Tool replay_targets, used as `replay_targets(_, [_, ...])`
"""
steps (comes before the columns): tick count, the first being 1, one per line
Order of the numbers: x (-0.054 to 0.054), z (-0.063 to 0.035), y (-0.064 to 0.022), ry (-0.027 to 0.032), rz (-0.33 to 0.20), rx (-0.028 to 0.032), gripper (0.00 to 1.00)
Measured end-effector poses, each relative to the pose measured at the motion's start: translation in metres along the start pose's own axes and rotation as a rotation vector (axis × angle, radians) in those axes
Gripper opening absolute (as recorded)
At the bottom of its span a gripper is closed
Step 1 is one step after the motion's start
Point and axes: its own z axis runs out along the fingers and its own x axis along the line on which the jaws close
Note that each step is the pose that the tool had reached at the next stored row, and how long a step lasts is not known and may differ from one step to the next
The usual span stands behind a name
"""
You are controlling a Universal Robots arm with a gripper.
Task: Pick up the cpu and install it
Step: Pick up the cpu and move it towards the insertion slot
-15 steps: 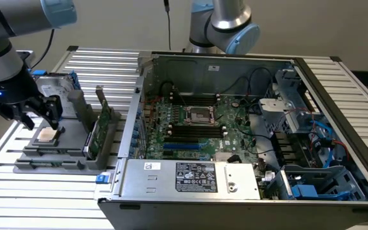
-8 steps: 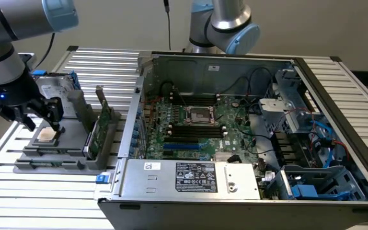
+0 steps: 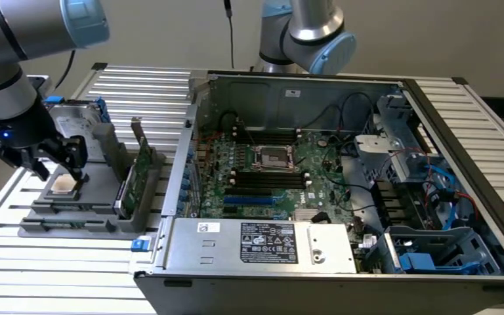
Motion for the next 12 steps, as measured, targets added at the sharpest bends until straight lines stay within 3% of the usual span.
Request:
replay_targets(3, [-0.0001, 0.0022, -0.0001, 0.0029, 0.000, -0.0036, 0.64])
replay_targets(9, [-0.0001, 0.0050, -0.0002, 0.0172, 0.001, -0.0099, 0.64])
replay_targets(12, [-0.0001, 0.0077, -0.0004, 0.0192, 0.001, -0.0112, 0.64])
